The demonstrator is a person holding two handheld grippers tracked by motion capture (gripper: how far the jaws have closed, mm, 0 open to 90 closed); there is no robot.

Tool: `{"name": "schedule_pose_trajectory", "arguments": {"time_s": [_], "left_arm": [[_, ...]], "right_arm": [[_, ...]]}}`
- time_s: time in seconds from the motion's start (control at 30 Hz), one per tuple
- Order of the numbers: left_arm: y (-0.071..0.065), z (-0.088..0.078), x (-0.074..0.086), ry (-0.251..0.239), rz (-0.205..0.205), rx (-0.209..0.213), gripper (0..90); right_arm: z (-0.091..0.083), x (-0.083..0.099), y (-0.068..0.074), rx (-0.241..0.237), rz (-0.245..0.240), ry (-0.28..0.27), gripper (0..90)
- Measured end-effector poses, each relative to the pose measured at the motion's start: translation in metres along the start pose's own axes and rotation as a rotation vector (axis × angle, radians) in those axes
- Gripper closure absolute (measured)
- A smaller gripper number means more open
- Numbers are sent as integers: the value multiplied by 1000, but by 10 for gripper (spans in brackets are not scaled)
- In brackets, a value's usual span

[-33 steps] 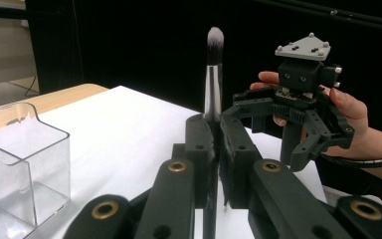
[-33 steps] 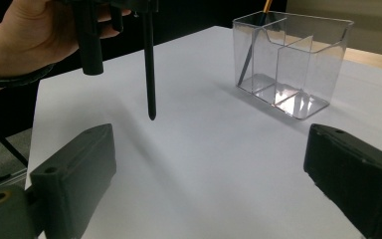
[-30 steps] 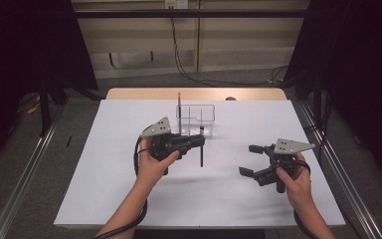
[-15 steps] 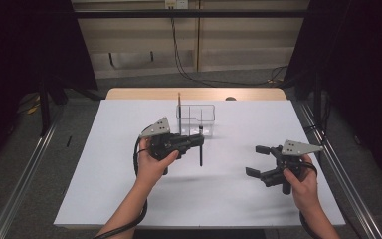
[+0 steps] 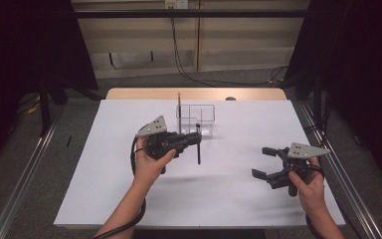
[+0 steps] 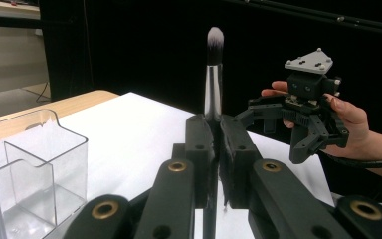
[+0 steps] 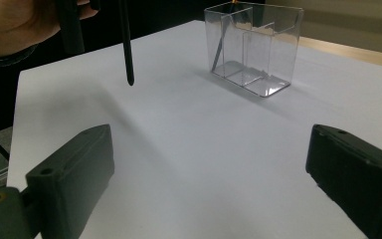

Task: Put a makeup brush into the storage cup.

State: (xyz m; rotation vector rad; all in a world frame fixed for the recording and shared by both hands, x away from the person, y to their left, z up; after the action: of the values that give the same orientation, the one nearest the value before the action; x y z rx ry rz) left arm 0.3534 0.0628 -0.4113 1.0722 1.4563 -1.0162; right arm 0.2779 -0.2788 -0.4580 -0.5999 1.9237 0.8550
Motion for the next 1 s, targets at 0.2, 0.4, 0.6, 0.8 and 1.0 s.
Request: {"name": "schedule_pose_trajectory", "arguments": {"time_s": [0.2,0.4,0.6,0.8,1.0], "left_arm": [[1,0,1,4,-1,-2,839],[2,0,0,0,5,-4,839],[4,-2,0,-1,2,-13,839],[5,-4,3,0,-3,-21,839],[10,-7,1,2,1,-39,839]], "right_arm": [[-5,3,-3,15,-4,6,48],[-11,6,-6,47,-7,-5,38],[-15,10,-8,50,-2,-3,38],[-19,14,-9,59,-3,-8,36],[-22,16,-8,39,-3,-25,36]]}}
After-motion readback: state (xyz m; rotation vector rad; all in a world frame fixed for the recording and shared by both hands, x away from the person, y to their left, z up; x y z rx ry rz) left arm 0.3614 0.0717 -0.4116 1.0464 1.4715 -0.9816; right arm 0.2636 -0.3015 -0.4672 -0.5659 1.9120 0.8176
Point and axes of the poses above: each handheld gripper's, and its own axes: z roughly forward along the jaws, x roughly out of its underside, y roughly to its left, the point moved 3 cm from there along z, roughly forward along the jaws, and after that the axes turned 10 degrees about z, right-handed, at the moved point
